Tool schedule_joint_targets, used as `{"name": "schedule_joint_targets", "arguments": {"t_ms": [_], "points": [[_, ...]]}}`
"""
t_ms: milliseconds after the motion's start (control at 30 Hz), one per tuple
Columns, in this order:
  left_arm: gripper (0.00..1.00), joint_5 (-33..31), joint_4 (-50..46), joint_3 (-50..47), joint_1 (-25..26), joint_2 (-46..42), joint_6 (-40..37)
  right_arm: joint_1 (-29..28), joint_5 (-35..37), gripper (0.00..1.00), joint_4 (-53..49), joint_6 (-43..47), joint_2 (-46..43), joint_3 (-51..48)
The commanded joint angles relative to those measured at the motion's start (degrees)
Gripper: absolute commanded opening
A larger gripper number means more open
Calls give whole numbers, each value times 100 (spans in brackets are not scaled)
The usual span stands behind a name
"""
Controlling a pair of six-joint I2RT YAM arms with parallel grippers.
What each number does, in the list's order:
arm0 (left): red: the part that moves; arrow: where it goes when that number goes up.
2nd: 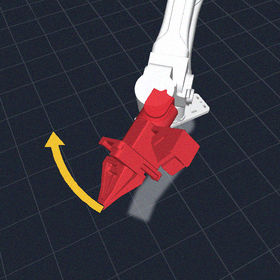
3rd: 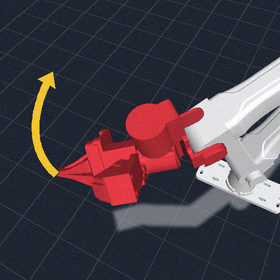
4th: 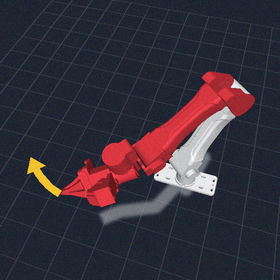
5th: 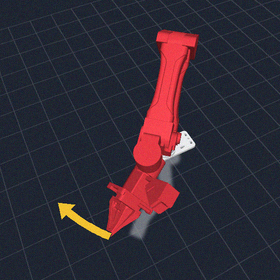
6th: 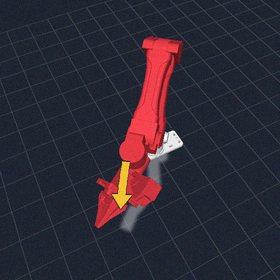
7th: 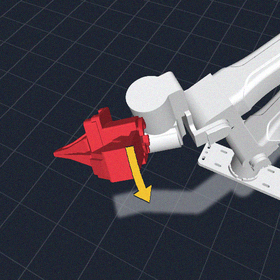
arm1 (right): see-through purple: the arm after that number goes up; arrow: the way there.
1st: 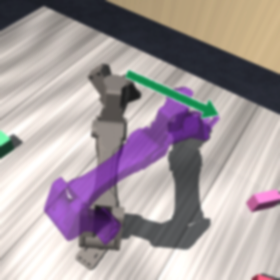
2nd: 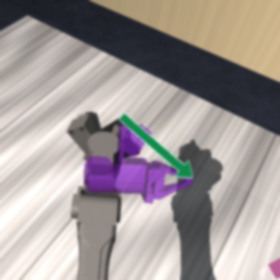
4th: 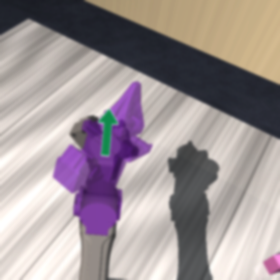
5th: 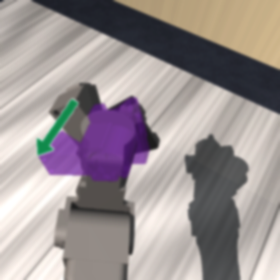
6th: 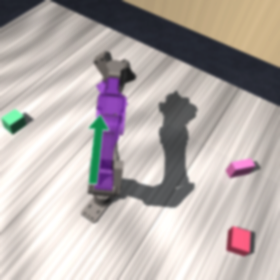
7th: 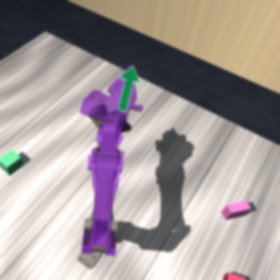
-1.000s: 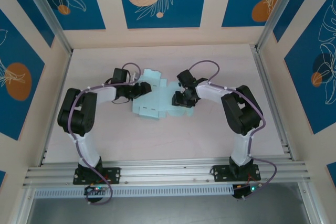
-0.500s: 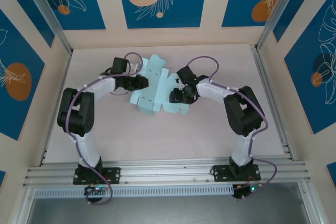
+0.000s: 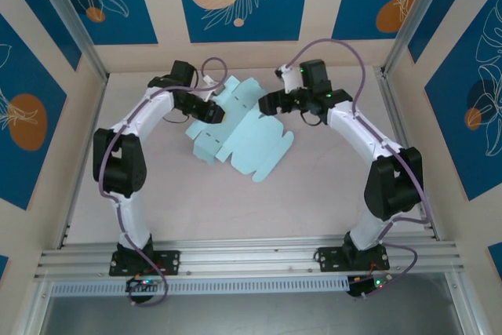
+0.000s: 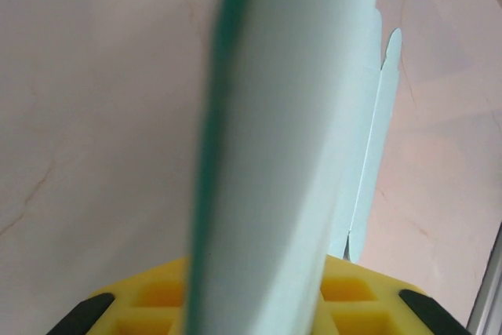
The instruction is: Fold the paper box
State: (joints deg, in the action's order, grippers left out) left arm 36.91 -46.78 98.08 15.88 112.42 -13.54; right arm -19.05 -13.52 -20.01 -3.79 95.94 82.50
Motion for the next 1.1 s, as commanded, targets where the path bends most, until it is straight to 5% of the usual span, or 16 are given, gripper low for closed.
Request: {"name": "schedule_joint_targets", "arguments": {"t_ms": [0,233,467,633,900,1067], "points": [[24,302,-856,362,116,61,-861,234,-1163,86,211,640,80,389],[25,421,-1066,568,258,69,-1199,207,-1543,86,-337,1033,636,966],[25,560,-1174,723,337,67,-1334,138,-1606,75,-621,1254,818,1061],[25,535,-1189,795,355,67,-1382,103,-1600,54,-817,1346,950,1129],[25,403,-1327,1244,359,312,-1333,-124,-766,0,-797,1623,853,885],[42,328,-1449,1543,356,413,-1358,-120,-415,0,-456,1546,651,691]]}}
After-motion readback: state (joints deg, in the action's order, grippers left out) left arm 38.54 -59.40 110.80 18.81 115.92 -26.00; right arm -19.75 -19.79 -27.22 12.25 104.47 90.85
